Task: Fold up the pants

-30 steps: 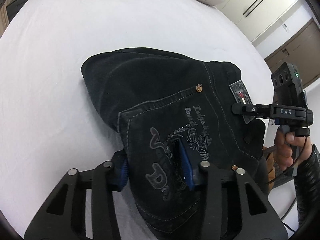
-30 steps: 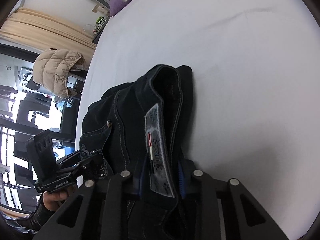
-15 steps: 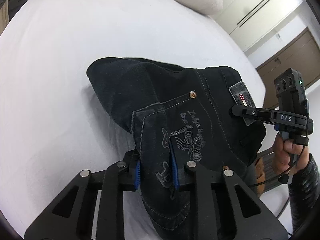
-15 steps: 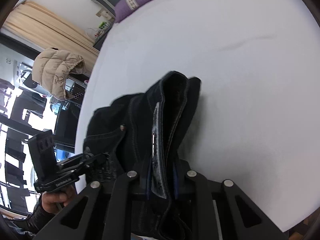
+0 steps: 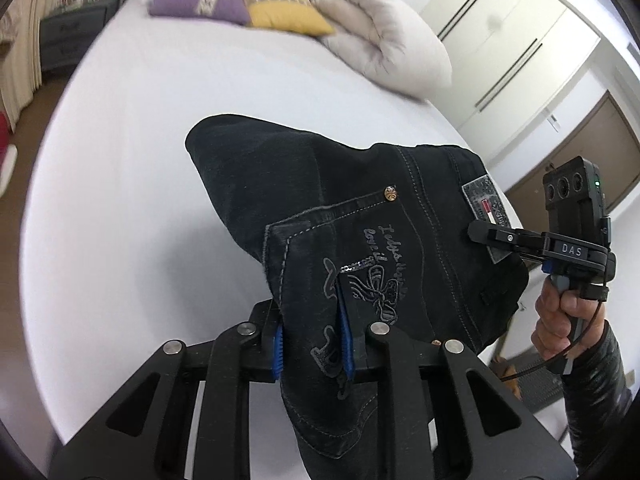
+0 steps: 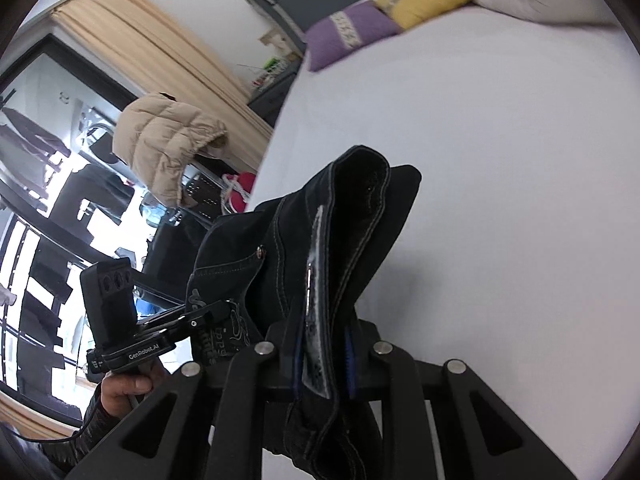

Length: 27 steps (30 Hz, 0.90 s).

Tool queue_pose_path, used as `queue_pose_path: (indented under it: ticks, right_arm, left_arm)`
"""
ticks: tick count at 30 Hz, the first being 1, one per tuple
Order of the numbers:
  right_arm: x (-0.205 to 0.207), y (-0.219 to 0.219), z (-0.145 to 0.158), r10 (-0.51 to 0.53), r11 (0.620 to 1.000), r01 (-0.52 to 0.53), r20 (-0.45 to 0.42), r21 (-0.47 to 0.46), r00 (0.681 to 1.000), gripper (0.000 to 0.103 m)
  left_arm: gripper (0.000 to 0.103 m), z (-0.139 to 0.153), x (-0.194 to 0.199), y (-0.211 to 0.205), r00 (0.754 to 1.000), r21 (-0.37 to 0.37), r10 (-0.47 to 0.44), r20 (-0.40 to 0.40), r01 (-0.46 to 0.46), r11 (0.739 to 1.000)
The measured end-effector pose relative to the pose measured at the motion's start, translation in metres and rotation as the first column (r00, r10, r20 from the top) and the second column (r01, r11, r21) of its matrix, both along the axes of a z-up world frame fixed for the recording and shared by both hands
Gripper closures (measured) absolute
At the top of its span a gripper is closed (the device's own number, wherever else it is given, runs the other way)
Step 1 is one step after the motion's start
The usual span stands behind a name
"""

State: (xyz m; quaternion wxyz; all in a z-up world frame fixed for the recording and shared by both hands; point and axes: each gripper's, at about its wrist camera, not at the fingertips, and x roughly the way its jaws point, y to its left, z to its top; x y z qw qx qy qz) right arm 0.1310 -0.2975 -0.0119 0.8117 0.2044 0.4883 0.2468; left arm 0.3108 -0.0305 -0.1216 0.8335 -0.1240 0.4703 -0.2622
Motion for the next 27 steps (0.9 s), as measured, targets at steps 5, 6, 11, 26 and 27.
queue_pose_path:
  ticks: [5, 6, 11, 26, 27]
  right_arm:
    - [0.077, 0.031, -0.015, 0.006, 0.999, -0.006, -0.018, 0.033, 1.0, 0.085]
    - [0.095, 0.039, -0.022, 0.007, 0.999, -0.006, -0.025, 0.044, 1.0, 0.085]
    - [0.149, 0.06, -0.056, 0.006, 0.998, -0.002, -0.067, 0.065, 0.998, 0.085]
    - [0.154, 0.024, -0.17, -0.15, 0.956, 0.205, -0.249, 0.21, 0.957, 0.051]
    - [0.147, 0.022, -0.16, -0.186, 0.958, 0.228, -0.231, 0.171, 0.955, 0.046]
  left_arm:
    - [0.084, 0.005, 0.063, 0.048, 1.0, -0.008, 0.022, 0.008, -0.022, 1.0]
    - [0.084, 0.002, 0.076, 0.058, 1.0, -0.003, 0.029, 0.007, -0.029, 1.0]
    - [0.084, -0.031, 0.138, 0.094, 0.998, 0.029, 0.056, -0.037, -0.055, 0.998]
    - [0.05, -0.127, 0.145, 0.138, 0.974, -0.063, 0.183, -0.132, -0.193, 0.979]
    - [0.042, -0.118, 0.135, 0.143, 0.972, -0.06, 0.207, -0.113, -0.215, 0.975]
